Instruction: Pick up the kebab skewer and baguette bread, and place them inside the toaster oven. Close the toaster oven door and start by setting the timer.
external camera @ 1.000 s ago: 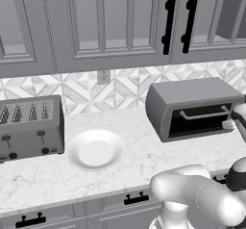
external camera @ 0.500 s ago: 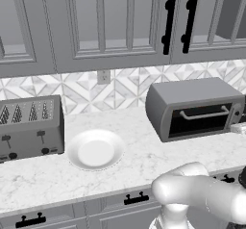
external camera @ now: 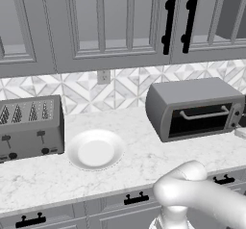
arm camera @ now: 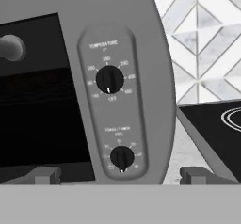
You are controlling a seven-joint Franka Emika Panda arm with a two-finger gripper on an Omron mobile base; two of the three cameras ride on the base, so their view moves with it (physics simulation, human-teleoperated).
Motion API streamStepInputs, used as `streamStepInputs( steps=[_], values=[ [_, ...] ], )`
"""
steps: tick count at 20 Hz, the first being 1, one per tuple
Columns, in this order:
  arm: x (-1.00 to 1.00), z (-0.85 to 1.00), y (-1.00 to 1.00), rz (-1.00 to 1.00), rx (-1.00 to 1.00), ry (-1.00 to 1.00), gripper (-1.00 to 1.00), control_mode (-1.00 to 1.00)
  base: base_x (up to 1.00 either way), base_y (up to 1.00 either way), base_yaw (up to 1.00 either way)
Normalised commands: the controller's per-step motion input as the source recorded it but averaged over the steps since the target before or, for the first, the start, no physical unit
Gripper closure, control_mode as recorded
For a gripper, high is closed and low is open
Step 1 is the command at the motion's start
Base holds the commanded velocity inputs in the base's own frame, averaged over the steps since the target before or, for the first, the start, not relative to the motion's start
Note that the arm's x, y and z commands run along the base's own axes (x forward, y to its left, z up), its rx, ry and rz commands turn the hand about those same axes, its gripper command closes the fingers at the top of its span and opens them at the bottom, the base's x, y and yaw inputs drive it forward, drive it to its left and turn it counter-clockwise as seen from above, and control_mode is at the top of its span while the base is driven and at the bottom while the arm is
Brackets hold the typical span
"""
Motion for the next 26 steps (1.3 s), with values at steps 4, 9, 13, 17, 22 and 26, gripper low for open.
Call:
streamStepInputs(
  steps=[4,9,13,17,22,26],
  values=[
    [0.13,-0.02,0.00,0.00,0.06,-0.09,-1.00,-1.00,0.00,0.00,0.00],
    [0.17,-0.05,0.14,0.00,0.00,-0.03,-1.00,-1.00,0.00,0.00,0.00],
    [0.00,-0.02,0.22,0.00,-0.06,0.00,-1.00,-1.00,0.00,0.00,0.00],
    [0.01,0.00,0.01,0.00,-0.01,0.00,-1.00,-1.00,0.00,0.00,0.00],
    [0.10,-0.02,0.00,0.00,0.00,0.00,-1.00,-1.00,0.00,0.00,0.00],
    [0.05,-0.01,-0.06,0.00,0.00,0.00,-1.00,-1.00,0.00,0.00,0.00]
  ],
)
